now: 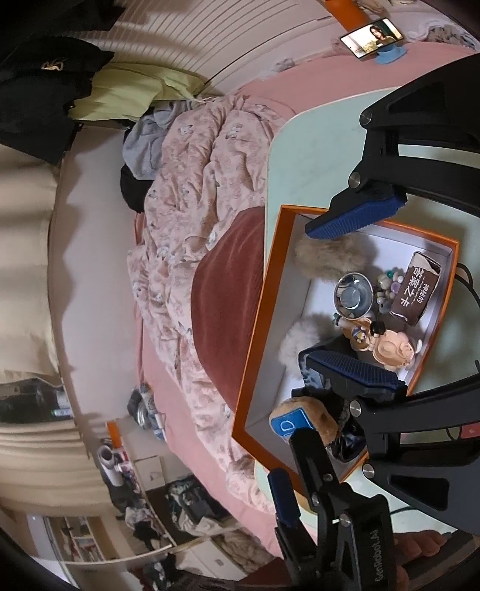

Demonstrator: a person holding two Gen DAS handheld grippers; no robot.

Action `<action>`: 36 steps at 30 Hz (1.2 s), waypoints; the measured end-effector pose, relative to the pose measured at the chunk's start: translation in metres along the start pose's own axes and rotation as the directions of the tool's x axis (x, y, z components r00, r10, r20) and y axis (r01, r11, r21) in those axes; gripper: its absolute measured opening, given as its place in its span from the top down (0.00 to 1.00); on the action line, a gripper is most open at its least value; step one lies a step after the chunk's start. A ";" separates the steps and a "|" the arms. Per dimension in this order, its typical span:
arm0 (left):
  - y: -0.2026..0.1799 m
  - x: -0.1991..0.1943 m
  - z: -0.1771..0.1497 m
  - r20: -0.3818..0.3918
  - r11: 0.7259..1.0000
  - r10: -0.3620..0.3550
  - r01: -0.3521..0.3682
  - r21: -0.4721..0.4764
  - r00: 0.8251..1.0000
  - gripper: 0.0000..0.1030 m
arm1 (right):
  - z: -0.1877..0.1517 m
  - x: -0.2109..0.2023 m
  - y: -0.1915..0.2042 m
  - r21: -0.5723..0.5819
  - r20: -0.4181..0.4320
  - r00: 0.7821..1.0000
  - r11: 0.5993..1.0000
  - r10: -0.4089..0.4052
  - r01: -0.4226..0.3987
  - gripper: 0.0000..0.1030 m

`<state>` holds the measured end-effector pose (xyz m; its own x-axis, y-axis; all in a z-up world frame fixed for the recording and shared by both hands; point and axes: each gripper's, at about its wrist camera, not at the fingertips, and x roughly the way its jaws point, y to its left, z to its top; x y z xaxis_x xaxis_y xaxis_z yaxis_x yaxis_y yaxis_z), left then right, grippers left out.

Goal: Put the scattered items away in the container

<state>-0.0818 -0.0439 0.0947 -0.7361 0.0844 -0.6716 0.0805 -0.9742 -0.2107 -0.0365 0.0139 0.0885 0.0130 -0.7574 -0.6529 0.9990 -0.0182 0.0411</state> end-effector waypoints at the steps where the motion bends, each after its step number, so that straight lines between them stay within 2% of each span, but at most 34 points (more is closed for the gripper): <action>1: -0.001 -0.001 -0.001 0.000 1.000 0.007 -0.007 0.008 1.000 0.23 | -0.001 -0.001 0.000 0.003 0.000 1.000 1.000 0.000 0.000 0.38; 5: -0.005 -0.009 -0.002 0.018 0.999 0.018 -0.018 0.030 1.000 0.23 | -0.001 -0.004 -0.001 0.014 -0.001 1.000 1.000 -0.004 0.004 0.38; 14: -0.003 -0.025 -0.001 0.028 1.000 0.007 -0.007 0.004 1.000 0.23 | -0.004 -0.016 0.000 0.022 0.002 1.000 1.000 0.010 -0.010 0.38; 20: -0.007 -0.038 -0.013 0.029 1.000 -0.001 0.002 -0.027 1.000 0.23 | -0.019 -0.043 0.003 0.043 0.026 0.999 0.998 0.044 -0.045 0.38; 22: -0.007 -0.042 -0.025 0.019 0.999 0.031 -0.030 -0.035 0.999 0.23 | -0.030 -0.051 0.005 0.048 0.032 0.998 0.998 0.045 -0.047 0.34; 24: -0.008 -0.044 -0.039 0.005 0.999 0.042 -0.042 -0.035 0.999 0.23 | -0.046 -0.056 0.006 0.077 0.032 0.999 0.997 0.022 -0.024 0.13; 25: -0.008 -0.044 -0.050 -0.005 0.998 0.041 -0.042 -0.039 0.999 0.22 | -0.056 -0.056 0.006 0.099 0.025 1.000 0.995 0.001 -0.003 0.09; 27: -0.006 -0.041 -0.069 -0.030 0.997 0.046 -0.047 -0.056 0.999 0.22 | -0.079 -0.054 0.007 0.115 -0.008 1.000 0.993 -0.016 0.017 0.09; 29: -0.005 -0.034 -0.087 -0.079 0.996 0.043 -0.049 -0.071 0.996 0.22 | -0.093 -0.052 0.010 0.093 -0.038 0.999 0.995 -0.033 0.036 0.09; 31: -0.003 -0.026 -0.103 -0.127 0.994 0.036 -0.049 -0.100 0.991 0.22 | -0.106 -0.050 0.014 0.058 -0.058 0.995 0.995 -0.082 0.085 0.09; 34: 0.002 -0.017 -0.117 -0.166 0.984 0.069 -0.095 -0.150 0.984 0.22 | -0.117 -0.040 0.013 0.035 -0.116 0.988 0.993 -0.104 0.109 0.09; 36: -0.001 -0.017 -0.119 -0.161 0.983 0.095 -0.118 -0.140 0.982 0.17 | -0.123 -0.030 0.008 0.052 -0.160 0.982 0.992 -0.101 0.111 0.08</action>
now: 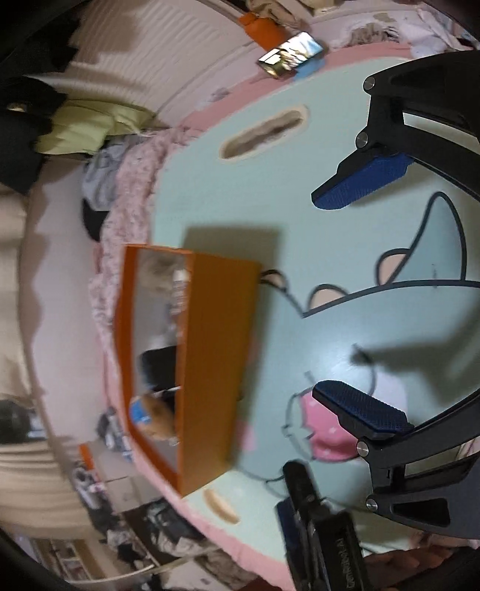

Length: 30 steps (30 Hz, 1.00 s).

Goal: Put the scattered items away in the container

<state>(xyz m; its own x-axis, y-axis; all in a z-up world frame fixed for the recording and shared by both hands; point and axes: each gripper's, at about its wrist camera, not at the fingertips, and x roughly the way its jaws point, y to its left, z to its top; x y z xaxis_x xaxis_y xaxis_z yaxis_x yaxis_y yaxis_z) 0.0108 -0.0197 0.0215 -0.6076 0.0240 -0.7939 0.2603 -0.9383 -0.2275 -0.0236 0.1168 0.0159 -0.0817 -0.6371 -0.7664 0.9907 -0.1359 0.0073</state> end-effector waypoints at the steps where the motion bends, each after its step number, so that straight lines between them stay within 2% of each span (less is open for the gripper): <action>1: -0.002 0.000 -0.001 0.005 1.000 0.014 -0.014 0.009 1.000 0.13 | -0.002 0.007 -0.003 0.014 -0.029 1.000 1.000 0.007 -0.006 0.08; 2: -0.004 0.001 -0.003 0.007 1.000 0.021 -0.021 0.022 1.000 0.10 | -0.003 0.011 -0.005 0.018 -0.040 0.999 1.000 0.001 -0.001 0.02; 3: -0.008 0.002 -0.005 0.013 0.999 0.023 -0.023 0.047 1.000 0.00 | -0.004 0.014 -0.005 0.018 -0.049 0.999 1.000 -0.004 0.004 0.00; 4: -0.011 0.003 -0.006 0.012 0.997 0.042 -0.042 0.069 0.999 0.00 | -0.004 0.015 -0.005 0.007 -0.041 0.999 1.000 -0.013 0.013 0.00; 7: -0.024 0.012 -0.008 -0.007 0.977 0.160 -0.157 0.146 0.987 0.00 | -0.003 0.016 -0.009 0.017 -0.028 0.999 1.000 -0.019 0.020 0.00; 30: -0.024 0.011 -0.008 0.000 0.976 0.152 -0.151 0.155 0.988 0.00 | -0.005 0.016 -0.009 0.010 -0.018 1.000 1.000 -0.021 0.021 0.00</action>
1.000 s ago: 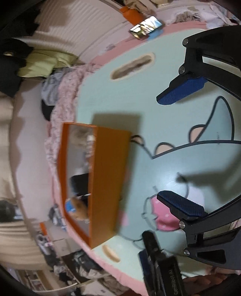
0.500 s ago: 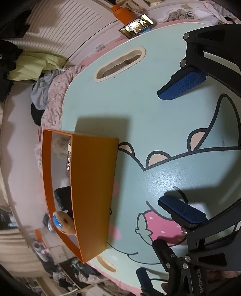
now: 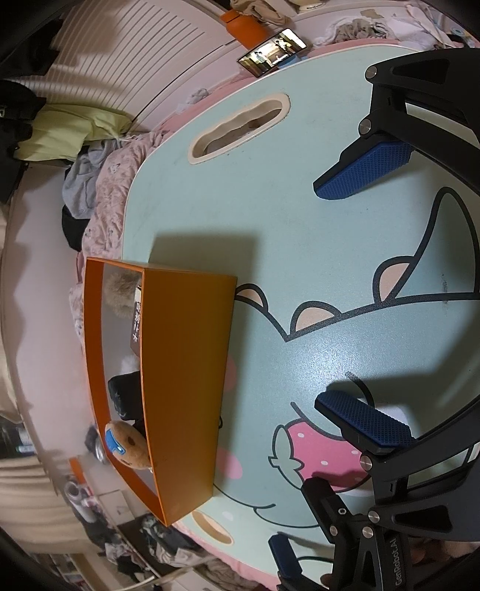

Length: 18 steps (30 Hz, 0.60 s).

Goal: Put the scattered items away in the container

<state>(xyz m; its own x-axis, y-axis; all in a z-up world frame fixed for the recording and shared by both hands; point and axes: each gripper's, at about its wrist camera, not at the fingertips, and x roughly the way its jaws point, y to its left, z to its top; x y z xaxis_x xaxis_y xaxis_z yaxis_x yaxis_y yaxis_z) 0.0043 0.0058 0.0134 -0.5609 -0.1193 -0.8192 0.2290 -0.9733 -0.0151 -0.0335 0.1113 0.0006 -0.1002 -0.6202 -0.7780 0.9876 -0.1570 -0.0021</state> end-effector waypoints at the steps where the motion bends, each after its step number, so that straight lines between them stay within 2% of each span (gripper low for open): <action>1: 0.000 0.000 0.000 0.000 1.000 0.000 0.000 0.000 1.000 0.00 | 0.000 0.000 0.000 0.000 0.000 1.000 1.000 0.000 0.000 0.00; 18: 0.002 0.000 0.000 0.000 1.000 0.004 -0.004 -0.005 1.000 0.00 | 0.000 0.000 0.000 -0.001 0.000 1.000 1.000 0.000 0.000 0.00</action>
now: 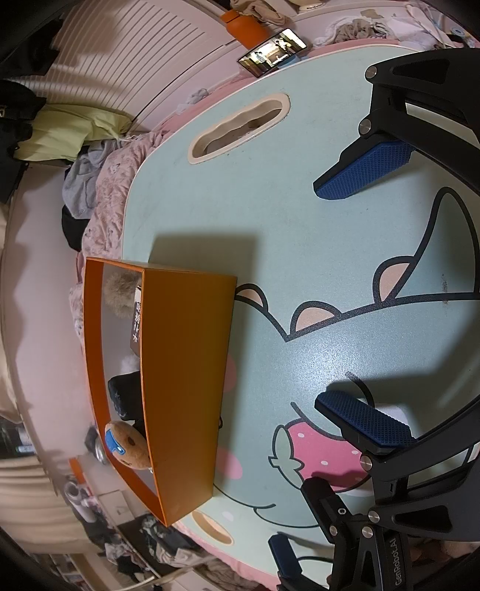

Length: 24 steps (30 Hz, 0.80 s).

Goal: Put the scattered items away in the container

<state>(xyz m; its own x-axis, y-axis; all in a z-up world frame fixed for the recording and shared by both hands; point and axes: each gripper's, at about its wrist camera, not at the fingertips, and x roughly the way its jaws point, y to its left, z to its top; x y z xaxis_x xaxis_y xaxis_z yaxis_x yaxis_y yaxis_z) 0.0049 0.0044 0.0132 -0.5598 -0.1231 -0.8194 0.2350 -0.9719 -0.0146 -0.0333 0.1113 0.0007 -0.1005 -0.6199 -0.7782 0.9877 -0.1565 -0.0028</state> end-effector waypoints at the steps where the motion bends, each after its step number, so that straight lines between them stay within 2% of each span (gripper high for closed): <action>1: 0.000 0.000 0.000 0.000 1.000 0.000 0.000 0.000 1.000 0.00 | 0.000 0.000 0.000 0.000 0.000 1.000 1.000 0.000 0.000 0.00; 24: 0.001 0.000 0.000 -0.001 1.000 0.009 -0.009 -0.012 1.000 0.00 | 0.000 0.000 0.001 0.000 0.000 1.000 1.000 0.000 0.000 0.00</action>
<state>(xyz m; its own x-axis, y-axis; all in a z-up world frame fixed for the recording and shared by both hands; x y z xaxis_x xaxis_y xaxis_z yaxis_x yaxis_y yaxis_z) 0.0050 0.0037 0.0132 -0.5572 -0.1319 -0.8198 0.2495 -0.9683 -0.0138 -0.0327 0.1112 0.0009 -0.1007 -0.6196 -0.7784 0.9877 -0.1565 -0.0032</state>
